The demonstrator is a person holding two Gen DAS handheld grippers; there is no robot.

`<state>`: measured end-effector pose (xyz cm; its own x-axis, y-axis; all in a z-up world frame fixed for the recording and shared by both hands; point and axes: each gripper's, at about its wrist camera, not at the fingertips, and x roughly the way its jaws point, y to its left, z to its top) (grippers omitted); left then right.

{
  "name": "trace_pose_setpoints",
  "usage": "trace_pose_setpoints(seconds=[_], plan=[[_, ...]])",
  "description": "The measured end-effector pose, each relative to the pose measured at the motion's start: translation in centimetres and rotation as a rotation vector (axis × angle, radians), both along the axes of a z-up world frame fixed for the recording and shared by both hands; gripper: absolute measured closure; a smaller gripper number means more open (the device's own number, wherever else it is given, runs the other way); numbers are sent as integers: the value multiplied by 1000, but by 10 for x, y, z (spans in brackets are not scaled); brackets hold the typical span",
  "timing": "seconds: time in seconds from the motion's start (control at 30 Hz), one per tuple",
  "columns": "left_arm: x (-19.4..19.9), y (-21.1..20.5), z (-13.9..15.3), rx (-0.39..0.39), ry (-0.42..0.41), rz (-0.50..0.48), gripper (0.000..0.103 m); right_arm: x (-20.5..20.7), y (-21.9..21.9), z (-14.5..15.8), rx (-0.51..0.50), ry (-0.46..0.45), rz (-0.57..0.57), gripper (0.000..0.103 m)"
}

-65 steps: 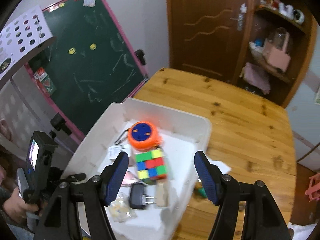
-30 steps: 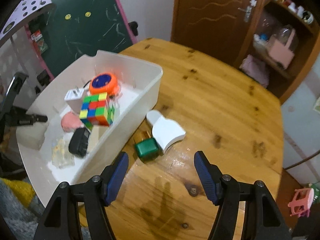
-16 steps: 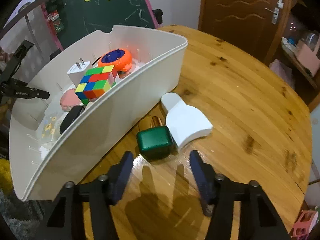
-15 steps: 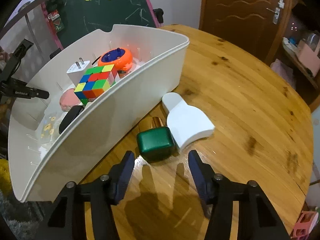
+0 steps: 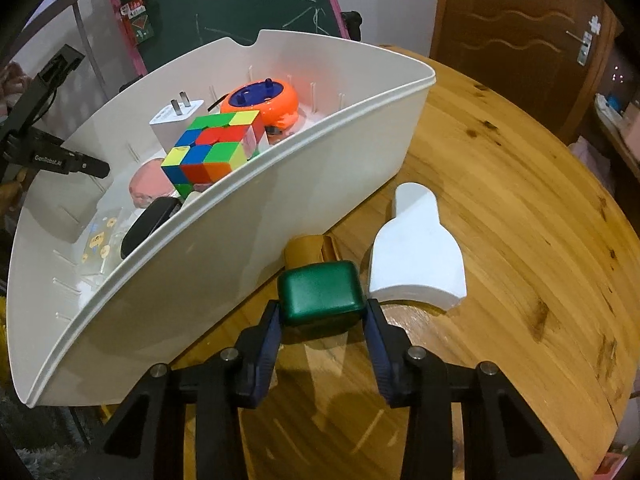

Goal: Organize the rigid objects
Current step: 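Grasp the green gold-capped bottle with the right gripper, then carry the green bottle into the white tray and open the right gripper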

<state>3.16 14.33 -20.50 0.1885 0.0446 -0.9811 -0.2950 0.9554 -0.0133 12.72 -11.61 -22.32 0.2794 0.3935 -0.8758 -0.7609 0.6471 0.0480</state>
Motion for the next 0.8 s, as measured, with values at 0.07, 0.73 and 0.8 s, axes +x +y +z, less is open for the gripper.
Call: trace_pose_setpoints(seconds=[0.07, 0.73, 0.8], plan=[[1, 0, 0, 1, 3, -2, 92, 5, 1, -5, 16, 34, -7, 61], [-3, 3, -1, -25, -31, -24, 93, -25, -21, 100, 66, -117, -168, 63], [-4, 3, 0, -30, -39, -28, 93, -33, -15, 125, 66, -163, -168, 63]])
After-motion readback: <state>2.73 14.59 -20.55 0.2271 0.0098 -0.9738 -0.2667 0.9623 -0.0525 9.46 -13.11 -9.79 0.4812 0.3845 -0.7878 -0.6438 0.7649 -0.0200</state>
